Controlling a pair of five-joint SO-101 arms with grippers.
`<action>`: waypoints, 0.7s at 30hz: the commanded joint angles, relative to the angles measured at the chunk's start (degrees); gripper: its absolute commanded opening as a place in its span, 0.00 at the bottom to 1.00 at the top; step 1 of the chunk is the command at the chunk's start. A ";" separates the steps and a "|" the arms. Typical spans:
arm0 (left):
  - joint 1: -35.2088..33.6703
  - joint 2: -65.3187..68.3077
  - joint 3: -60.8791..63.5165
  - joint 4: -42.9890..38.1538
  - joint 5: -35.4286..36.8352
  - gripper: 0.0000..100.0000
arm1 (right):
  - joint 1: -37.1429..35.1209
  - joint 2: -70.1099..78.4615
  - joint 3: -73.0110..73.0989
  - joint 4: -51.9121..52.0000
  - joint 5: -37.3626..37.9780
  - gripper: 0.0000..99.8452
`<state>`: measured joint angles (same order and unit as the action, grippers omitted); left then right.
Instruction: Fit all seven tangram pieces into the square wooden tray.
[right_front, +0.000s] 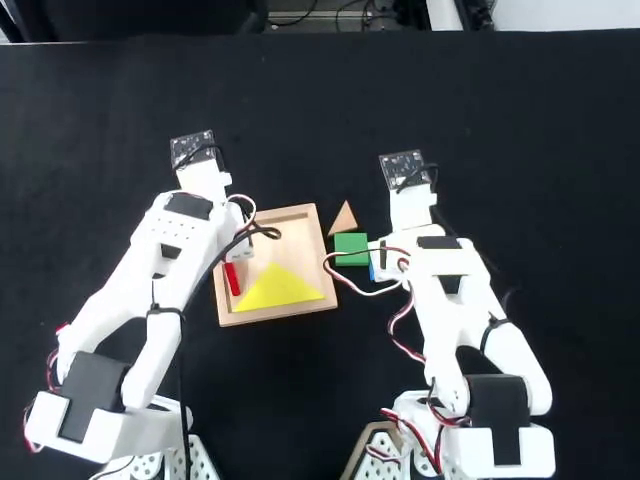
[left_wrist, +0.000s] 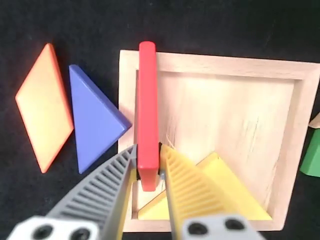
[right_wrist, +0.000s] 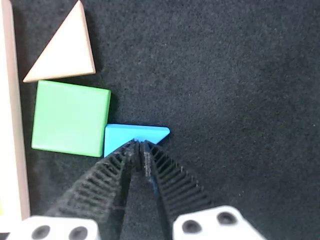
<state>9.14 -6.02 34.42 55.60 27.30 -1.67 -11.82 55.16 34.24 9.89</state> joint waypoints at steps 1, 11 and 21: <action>0.40 -2.29 0.31 0.00 -1.14 0.03 | -1.23 0.84 -3.38 0.09 0.53 0.01; 0.84 -2.90 2.15 2.64 -1.32 0.03 | -1.23 0.84 -3.38 0.09 0.53 0.01; 0.31 -2.90 1.36 4.92 -3.87 0.03 | -1.23 0.84 -3.38 0.09 0.53 0.01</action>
<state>9.76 -7.60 36.62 59.47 24.31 -1.67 -11.82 55.16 34.24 9.89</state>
